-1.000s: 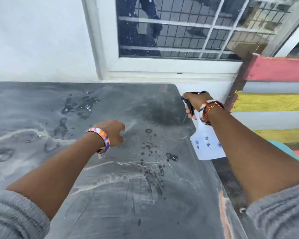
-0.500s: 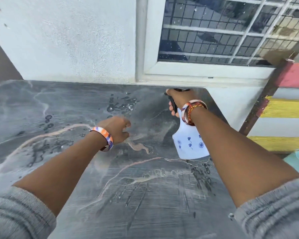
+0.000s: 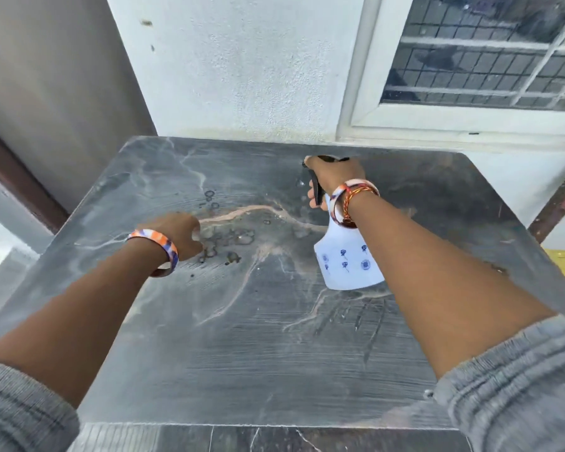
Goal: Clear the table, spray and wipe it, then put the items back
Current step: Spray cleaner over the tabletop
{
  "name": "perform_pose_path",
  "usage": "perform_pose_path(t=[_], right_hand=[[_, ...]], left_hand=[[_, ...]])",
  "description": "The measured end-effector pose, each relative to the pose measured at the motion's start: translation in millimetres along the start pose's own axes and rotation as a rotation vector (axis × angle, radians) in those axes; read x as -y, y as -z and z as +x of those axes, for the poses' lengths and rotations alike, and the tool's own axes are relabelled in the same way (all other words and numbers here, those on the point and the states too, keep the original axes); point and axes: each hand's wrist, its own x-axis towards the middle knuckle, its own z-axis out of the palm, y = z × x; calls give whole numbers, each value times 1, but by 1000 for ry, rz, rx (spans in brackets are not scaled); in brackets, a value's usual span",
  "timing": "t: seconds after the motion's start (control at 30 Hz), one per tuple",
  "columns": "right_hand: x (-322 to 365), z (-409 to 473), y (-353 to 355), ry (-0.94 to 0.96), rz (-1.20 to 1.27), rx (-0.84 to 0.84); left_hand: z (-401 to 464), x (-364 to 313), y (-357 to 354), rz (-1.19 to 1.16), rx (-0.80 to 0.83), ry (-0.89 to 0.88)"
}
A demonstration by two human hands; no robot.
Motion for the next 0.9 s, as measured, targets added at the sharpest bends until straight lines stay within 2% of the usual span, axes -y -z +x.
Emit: perform_pose_path(t=[0.2,0.37,0.5,0.57,0.67,0.8,0.9], right_hand=[[2,-35,-77,-32,-1,65],[-10,-78,-124,-88,-88,123],[-30,-123,-141,-55,-122,51],[-43,-147,-140,-43,-219,34],[-56,-182,-127,-127,-299,72],[-67,-221,-90,-283,-320,162],[-85,-247,-52,-306,-268,56]], left_hand=[[-14,96,3,127,119,71],[-23,144,8,249,251,-16],[-26,159,9,312,228,-90],[-28,159,12,392,215,-155],[-36,144,17,446,261,-216],[-59,98,13,393,243,-328],[-91,47,10,367,270,-428]])
